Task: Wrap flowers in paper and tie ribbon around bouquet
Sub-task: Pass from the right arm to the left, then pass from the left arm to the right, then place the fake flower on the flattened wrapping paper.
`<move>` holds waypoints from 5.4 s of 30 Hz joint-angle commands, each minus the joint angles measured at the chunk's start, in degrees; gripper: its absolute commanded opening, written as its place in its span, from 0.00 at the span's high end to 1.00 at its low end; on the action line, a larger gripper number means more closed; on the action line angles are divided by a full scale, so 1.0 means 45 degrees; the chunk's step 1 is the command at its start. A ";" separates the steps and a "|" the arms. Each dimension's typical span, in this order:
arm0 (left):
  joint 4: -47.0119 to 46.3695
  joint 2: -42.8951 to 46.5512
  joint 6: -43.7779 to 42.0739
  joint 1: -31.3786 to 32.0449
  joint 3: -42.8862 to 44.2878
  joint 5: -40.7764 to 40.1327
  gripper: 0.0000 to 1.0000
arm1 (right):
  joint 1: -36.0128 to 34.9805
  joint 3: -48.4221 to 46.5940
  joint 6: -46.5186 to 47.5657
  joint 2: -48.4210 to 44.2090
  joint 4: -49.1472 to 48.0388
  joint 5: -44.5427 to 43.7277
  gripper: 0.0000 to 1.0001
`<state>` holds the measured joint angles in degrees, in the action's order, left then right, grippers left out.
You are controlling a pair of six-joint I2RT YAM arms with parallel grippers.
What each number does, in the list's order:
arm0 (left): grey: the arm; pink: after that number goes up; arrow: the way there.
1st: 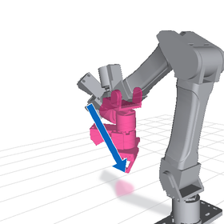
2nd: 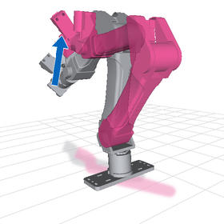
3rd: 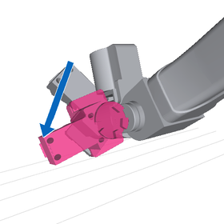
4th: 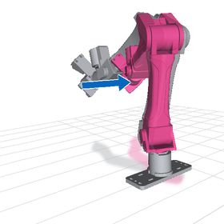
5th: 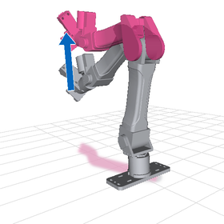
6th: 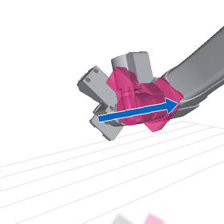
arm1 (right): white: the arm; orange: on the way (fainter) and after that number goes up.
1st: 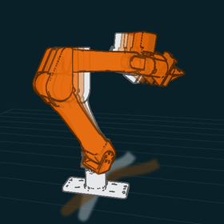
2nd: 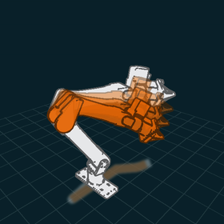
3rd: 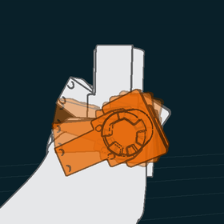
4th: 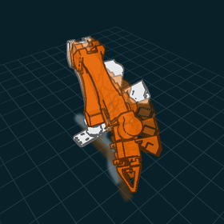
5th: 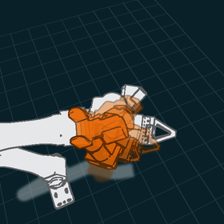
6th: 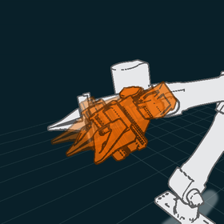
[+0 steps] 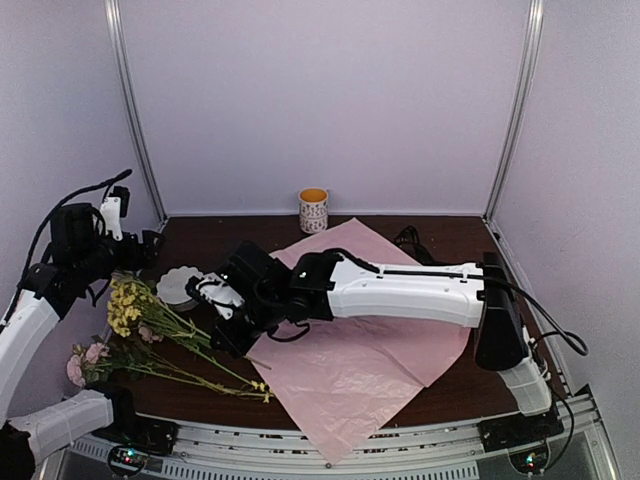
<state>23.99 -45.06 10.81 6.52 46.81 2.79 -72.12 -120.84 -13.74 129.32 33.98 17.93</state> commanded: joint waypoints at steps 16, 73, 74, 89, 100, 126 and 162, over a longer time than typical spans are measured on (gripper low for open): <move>0.0940 -0.1294 0.4453 -0.0063 -0.0361 -0.0247 0.12 | 0.0336 0.2154 -0.1371 -0.1260 -0.1729 -0.1600 1.00; -0.8303 0.0995 0.5327 0.5085 -0.1644 0.0854 1.00 | 0.0677 0.4084 -0.1932 -0.3130 -0.5712 0.1289 0.18; -0.8693 0.0884 0.5246 0.5165 -0.1685 0.1096 1.00 | 0.0702 0.4204 -0.1843 -0.3244 -0.5724 0.1274 0.18; -1.3502 -0.1344 0.6028 0.6980 -0.0992 0.4807 1.00 | 0.0742 0.7687 -0.1403 -0.5279 -0.8095 -0.0037 0.60; -1.5011 -0.2507 0.6860 0.7515 -0.1002 0.4615 1.00 | 0.0882 0.8701 -0.1611 -0.5787 -0.9408 0.0146 0.60; -1.8201 -0.5271 0.7149 0.9033 0.0923 0.7020 1.00 | 0.1303 1.1151 -0.0985 -0.7918 -1.2050 0.2165 0.42; 0.2618 -0.2905 0.9950 0.5094 -0.1465 -0.6198 0.31 | 0.6030 0.9384 -0.5555 -0.3806 -0.2874 -0.2301 0.60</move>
<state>31.53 -59.40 45.71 29.71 41.39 -19.40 -45.52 -75.72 -39.42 111.81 17.12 12.95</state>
